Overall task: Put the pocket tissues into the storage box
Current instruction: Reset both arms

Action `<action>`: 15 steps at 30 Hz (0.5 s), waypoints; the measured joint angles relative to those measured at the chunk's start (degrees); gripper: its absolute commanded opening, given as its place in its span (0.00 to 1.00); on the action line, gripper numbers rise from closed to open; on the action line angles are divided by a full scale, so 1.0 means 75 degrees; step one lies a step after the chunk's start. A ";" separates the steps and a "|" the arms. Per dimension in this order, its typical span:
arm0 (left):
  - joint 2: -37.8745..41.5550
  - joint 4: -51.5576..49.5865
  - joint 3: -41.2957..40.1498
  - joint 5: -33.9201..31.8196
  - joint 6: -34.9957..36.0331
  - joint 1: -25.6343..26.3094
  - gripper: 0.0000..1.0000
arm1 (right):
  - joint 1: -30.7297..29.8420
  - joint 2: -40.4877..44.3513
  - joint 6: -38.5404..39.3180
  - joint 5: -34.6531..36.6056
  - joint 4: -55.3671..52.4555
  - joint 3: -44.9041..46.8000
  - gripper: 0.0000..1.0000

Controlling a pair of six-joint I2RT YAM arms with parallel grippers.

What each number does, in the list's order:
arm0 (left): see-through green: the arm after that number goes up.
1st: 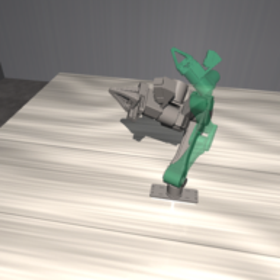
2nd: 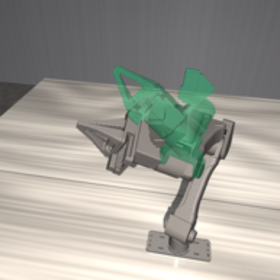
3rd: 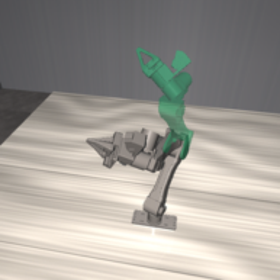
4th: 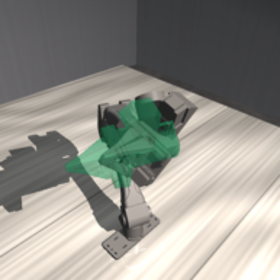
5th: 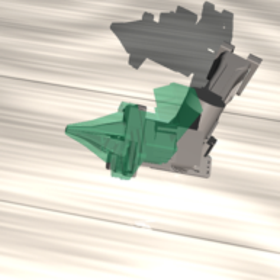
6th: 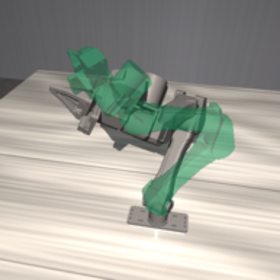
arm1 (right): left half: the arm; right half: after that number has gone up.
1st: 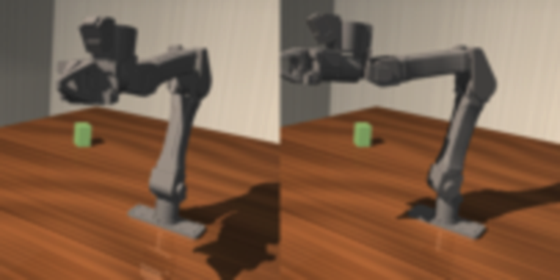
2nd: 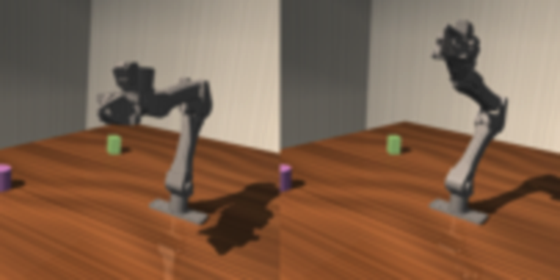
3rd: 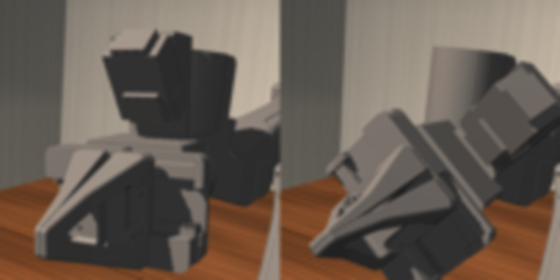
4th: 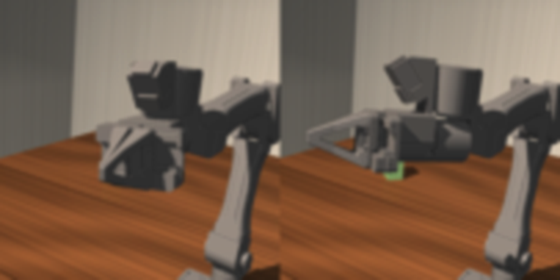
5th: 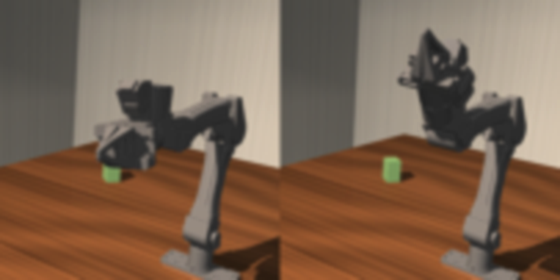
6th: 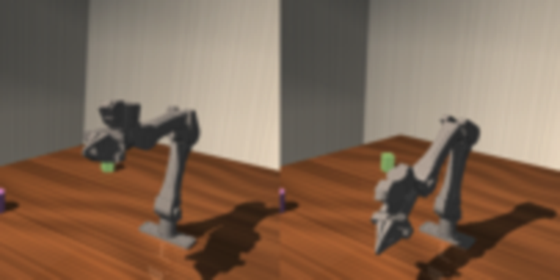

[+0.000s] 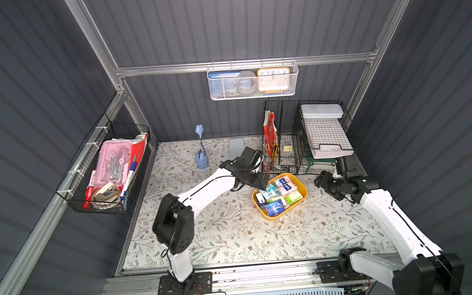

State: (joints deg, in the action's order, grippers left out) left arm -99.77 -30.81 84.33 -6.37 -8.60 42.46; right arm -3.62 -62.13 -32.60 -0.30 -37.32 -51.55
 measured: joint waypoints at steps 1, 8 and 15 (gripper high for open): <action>0.0259 0.0111 -0.0105 -0.0254 0.0000 -0.0041 0.99 | 0.0003 0.0122 0.0268 0.0242 0.0256 0.0201 0.72; 0.1813 0.2122 -0.2273 -0.1466 0.0152 -0.1536 0.99 | 0.0006 0.0440 0.2704 0.1469 0.3620 0.2786 0.76; 0.1929 0.3806 -0.4616 -0.1565 0.0793 -0.3112 0.99 | 0.0003 -0.1070 0.3888 0.1480 0.7096 0.3826 0.79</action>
State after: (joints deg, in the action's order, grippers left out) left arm -85.30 -2.26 49.71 -18.11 -2.66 19.11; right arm -3.60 -70.15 -3.44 10.81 15.90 -22.85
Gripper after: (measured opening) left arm 0.992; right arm 0.778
